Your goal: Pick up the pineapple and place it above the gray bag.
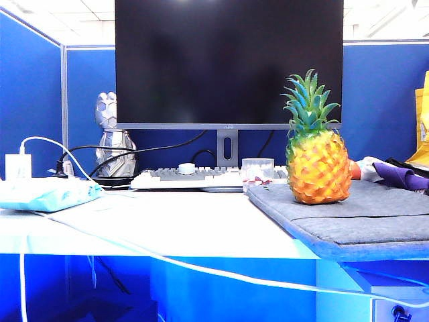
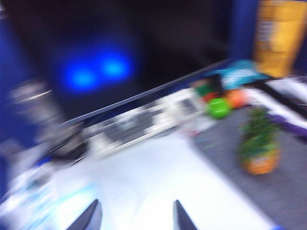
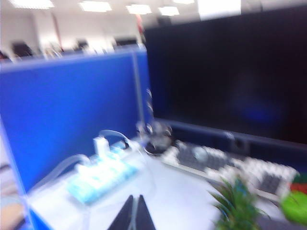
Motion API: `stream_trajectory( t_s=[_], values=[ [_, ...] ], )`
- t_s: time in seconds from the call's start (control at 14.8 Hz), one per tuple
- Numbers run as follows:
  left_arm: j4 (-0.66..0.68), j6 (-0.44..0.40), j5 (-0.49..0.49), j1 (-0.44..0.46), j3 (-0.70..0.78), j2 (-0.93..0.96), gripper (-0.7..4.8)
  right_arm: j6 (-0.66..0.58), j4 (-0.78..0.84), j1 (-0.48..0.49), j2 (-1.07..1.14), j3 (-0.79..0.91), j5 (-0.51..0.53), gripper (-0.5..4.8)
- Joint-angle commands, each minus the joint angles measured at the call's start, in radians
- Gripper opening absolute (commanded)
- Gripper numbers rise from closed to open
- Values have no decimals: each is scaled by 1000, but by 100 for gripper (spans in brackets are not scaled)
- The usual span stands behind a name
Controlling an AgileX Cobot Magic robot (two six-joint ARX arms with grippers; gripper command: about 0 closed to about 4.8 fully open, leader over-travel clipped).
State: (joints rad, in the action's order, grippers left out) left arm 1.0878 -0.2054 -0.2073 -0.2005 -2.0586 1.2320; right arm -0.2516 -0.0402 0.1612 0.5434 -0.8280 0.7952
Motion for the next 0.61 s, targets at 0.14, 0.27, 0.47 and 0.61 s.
stream_trajectory(
  t_s=[0.14, 0.27, 0.47, 0.61],
  values=[
    [-388, 78, 205, 0, 761, -506, 204, 82, -8, -46, -58, 25, -193, -5],
    [-663, 196, 285, 0, 1160, -769, 204, 124, -2, -68, -145, 98, -331, -5],
    [-826, 204, 312, 0, 1490, -987, 204, 103, 130, -68, -352, 356, -478, -5],
    [-963, 210, 316, 0, 1633, -989, 204, 31, 207, -68, -510, 594, -617, -4]
  ],
)
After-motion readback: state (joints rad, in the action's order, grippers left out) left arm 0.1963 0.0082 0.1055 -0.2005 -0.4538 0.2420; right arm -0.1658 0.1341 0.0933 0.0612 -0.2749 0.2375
